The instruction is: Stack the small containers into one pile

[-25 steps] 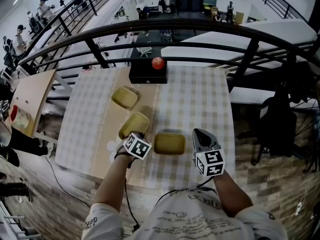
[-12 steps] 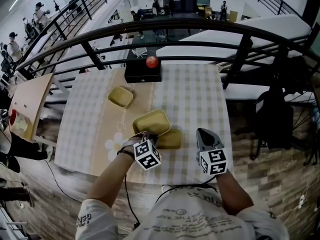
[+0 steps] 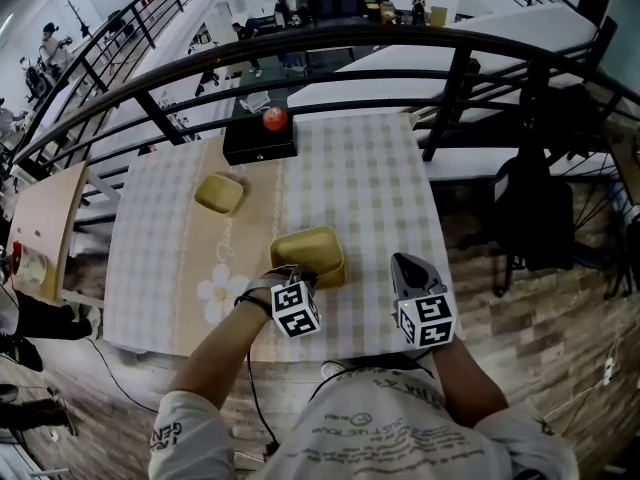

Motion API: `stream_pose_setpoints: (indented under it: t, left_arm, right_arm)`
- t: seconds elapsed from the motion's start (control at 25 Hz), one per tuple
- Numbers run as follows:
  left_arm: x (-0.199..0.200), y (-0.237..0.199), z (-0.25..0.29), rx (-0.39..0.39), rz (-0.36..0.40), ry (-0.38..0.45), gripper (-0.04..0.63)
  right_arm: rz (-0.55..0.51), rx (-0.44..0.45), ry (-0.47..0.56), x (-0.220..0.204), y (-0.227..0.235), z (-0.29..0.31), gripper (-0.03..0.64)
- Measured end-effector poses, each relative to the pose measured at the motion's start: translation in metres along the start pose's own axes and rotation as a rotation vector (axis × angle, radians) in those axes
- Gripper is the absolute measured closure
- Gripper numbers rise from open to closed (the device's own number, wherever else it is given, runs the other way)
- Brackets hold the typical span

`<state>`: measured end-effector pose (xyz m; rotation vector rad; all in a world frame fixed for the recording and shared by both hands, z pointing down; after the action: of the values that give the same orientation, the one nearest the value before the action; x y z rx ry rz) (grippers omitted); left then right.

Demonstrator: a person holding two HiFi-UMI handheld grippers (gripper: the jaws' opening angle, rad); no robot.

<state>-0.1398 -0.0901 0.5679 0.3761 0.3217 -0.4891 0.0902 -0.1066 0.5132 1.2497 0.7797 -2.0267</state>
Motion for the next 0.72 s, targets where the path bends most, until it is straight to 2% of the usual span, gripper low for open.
stream_pose_setpoints:
  t: [0.44,0.72]
  left_arm:
    - [-0.006,0.022,0.021,-0.065,0.065,-0.049,0.583]
    - [-0.012,0.027,0.024,-0.102,0.077,-0.036,0.583]
  right_arm:
    - [0.024,-0.036,-0.043,-0.019,0.005,-0.024,0.614]
    - [0.029,-0.046,-0.061,-0.024,0.008,-0.032,0.614]
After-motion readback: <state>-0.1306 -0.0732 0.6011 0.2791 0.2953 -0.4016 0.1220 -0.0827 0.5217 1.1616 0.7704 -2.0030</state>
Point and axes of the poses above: the fingertips, and each gripper's own axes: z forward along the fingers, y to its right, x out of its top, the point moved 10 cm from there along -z, backward along the fingers, and after that the axes turned 13 degrees about -z, right-handed, at the moved point
